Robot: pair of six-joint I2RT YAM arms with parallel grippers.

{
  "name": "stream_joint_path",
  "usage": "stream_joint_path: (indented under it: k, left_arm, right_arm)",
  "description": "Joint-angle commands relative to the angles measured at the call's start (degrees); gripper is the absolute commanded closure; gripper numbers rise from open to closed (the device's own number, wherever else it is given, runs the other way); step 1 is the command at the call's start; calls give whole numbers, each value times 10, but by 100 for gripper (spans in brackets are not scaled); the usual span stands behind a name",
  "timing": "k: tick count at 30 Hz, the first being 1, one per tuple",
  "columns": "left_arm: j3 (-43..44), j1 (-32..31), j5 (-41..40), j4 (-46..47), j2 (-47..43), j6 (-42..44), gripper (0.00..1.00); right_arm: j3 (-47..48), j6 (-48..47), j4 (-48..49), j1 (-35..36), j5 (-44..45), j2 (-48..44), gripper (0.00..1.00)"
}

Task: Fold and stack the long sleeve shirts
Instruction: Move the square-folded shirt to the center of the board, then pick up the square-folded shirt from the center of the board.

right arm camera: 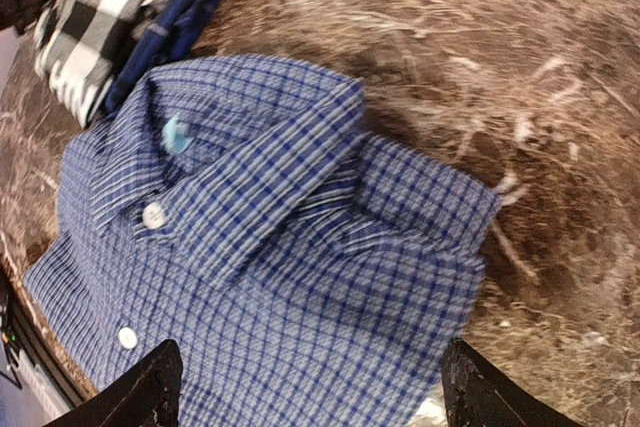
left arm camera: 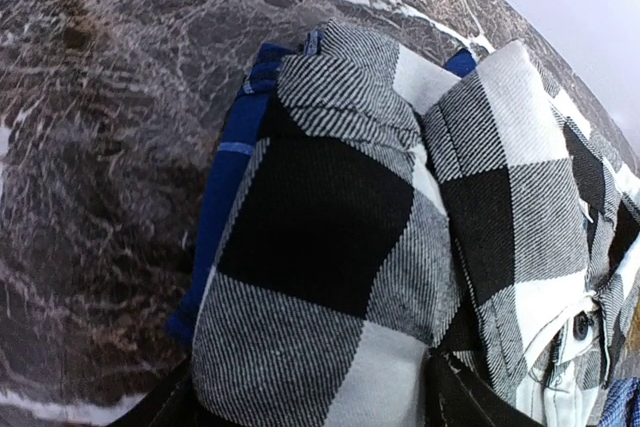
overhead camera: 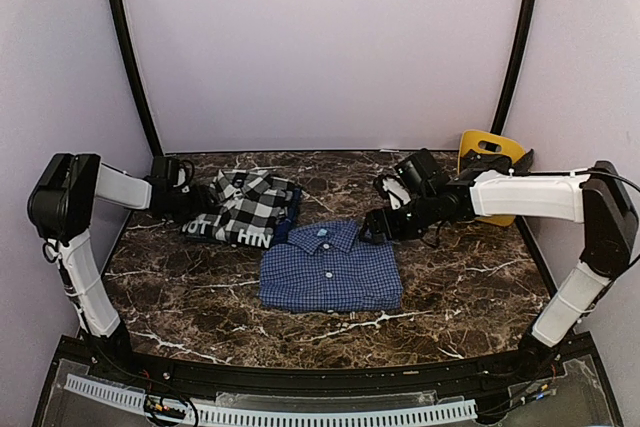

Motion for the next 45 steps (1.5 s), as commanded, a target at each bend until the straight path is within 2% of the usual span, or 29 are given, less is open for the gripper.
stream_joint_path:
  k: [1,5,10,12,16,19,26,32,39,45]
  left_arm:
    - [-24,-6,-17,-64,-60,-3,26]
    - [-11,-6,-48,-76,-103,9,18]
    - [-51,-6,-61,-38,-179,8,6]
    - [-65,-8,-46,-34,-204,11,4]
    - [-95,-37,-2,-59,-250,4,6]
    - [-134,-93,26,-63,-285,-19,10]
    - [-269,-221,81,12,-350,-137,16]
    - [-313,-262,115,100,-291,-171,20]
    - [-312,-280,141,172,-206,-181,20]
    - [-282,-308,139,183,-129,-194,21]
  right_arm:
    - [-26,24,-17,-32,17,2,14]
    - [-50,33,-5,-39,2,8,13]
    - [-99,52,32,-45,-28,4,13]
    - [-117,61,60,-46,-55,7,15]
    - [-151,84,117,-46,-110,16,17]
    - [-176,107,164,-46,-145,21,21]
    - [-227,151,267,-45,-189,32,32]
    - [-251,176,324,-45,-200,29,48]
    - [-253,179,327,-44,-195,18,53]
    - [-254,180,325,-44,-194,9,56]
